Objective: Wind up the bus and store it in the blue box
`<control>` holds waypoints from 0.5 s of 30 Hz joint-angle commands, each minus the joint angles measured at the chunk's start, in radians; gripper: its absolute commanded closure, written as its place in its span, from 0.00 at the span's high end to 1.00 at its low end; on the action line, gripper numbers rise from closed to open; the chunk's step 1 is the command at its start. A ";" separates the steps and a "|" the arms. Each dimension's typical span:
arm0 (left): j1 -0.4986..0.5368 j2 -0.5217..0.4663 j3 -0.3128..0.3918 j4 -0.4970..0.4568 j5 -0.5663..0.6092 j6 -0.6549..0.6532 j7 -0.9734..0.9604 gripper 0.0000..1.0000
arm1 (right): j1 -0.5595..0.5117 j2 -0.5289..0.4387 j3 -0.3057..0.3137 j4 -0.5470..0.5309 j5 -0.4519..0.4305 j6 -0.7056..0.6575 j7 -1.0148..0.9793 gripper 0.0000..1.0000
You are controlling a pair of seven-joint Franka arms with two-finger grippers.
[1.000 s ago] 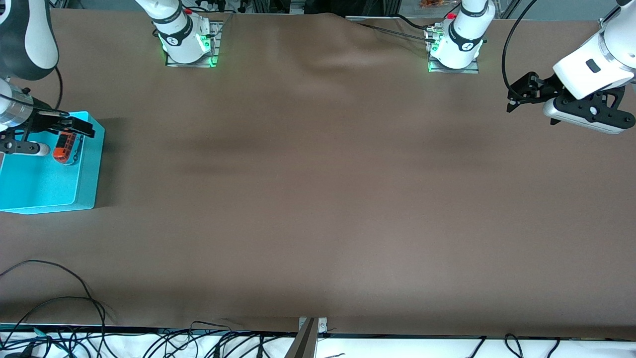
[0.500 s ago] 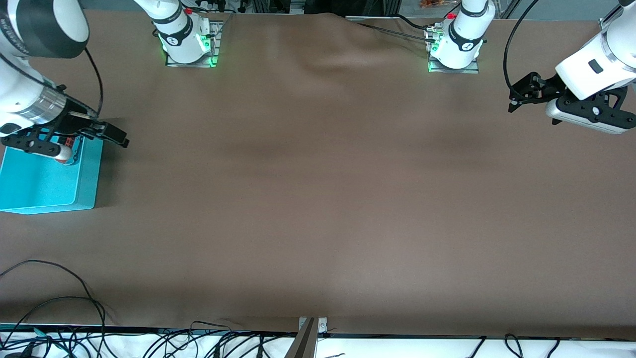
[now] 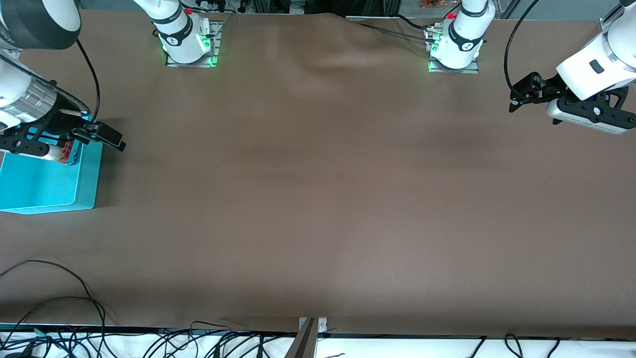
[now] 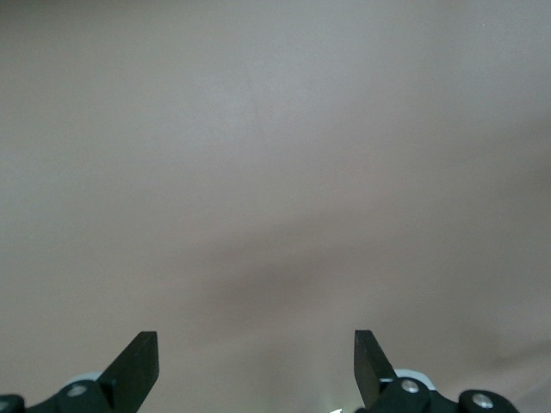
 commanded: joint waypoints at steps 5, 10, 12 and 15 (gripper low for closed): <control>0.005 -0.002 -0.007 0.016 0.025 -0.019 -0.012 1.00 | 0.009 0.012 -0.026 0.055 -0.014 -0.099 -0.083 1.00; 0.005 -0.002 -0.007 0.016 0.025 -0.019 -0.012 1.00 | 0.007 0.013 -0.026 0.087 -0.016 -0.151 -0.118 1.00; 0.005 -0.002 -0.007 0.016 0.025 -0.019 -0.012 1.00 | 0.007 0.012 -0.026 0.095 -0.017 -0.165 -0.138 1.00; 0.005 -0.002 -0.007 0.016 0.025 -0.019 -0.012 1.00 | 0.007 0.013 -0.026 0.101 -0.019 -0.169 -0.157 1.00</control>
